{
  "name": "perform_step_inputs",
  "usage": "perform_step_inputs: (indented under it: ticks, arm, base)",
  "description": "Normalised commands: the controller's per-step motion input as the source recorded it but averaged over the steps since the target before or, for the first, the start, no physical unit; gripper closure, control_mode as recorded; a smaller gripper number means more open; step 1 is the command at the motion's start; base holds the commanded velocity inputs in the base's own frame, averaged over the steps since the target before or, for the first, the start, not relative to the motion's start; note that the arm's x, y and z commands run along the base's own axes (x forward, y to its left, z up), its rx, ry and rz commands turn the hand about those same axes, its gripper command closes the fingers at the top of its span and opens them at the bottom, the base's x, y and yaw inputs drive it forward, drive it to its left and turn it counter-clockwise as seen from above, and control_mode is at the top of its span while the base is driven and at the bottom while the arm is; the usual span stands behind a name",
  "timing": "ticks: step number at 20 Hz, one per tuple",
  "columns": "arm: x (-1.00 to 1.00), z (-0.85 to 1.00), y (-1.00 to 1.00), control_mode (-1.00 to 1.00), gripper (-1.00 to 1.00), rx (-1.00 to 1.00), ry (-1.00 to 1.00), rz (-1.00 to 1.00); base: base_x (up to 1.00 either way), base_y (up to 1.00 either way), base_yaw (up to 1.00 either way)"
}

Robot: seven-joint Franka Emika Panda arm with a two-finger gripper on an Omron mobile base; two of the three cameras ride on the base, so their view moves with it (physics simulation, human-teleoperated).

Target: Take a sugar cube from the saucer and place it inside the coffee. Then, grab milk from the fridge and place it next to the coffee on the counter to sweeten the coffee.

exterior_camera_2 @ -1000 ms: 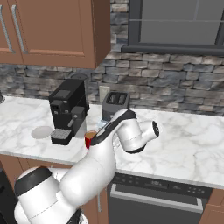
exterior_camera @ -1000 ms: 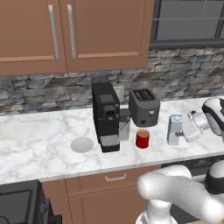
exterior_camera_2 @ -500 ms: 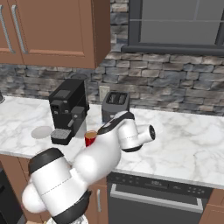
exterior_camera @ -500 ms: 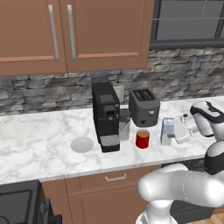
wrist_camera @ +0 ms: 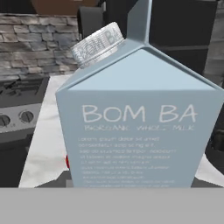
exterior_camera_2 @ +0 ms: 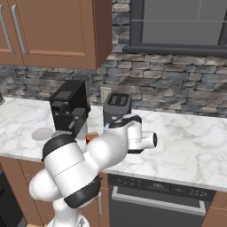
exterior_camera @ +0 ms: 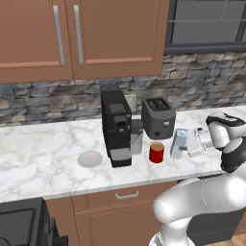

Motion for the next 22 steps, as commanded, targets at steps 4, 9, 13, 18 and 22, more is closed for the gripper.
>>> perform_step_inputs:
  ticks: [4, 9, 13, 18, 22]
  arm:
    - [0.21, -0.28, 0.00, -1.00, 1.00, 0.00, 0.00, 0.00]
    - [0.17, -0.27, 0.01, -1.00, 1.00, -0.03, 0.00, 0.00]
    - [0.25, -0.15, 0.01, -1.00, 1.00, 0.00, 0.00, -0.03]
    - [0.31, -0.13, 0.03, -1.00, 1.00, 0.00, 0.00, -0.07]
    - [0.05, -0.13, 0.00, -1.00, -1.00, 0.00, 0.00, -0.03]
  base:
    - [0.00, 0.00, 0.00]
    - [0.00, 0.00, 0.00]
    - [0.00, 0.00, 0.00]
    - [0.00, 0.00, 0.00]
    - [0.00, 0.00, 0.00]
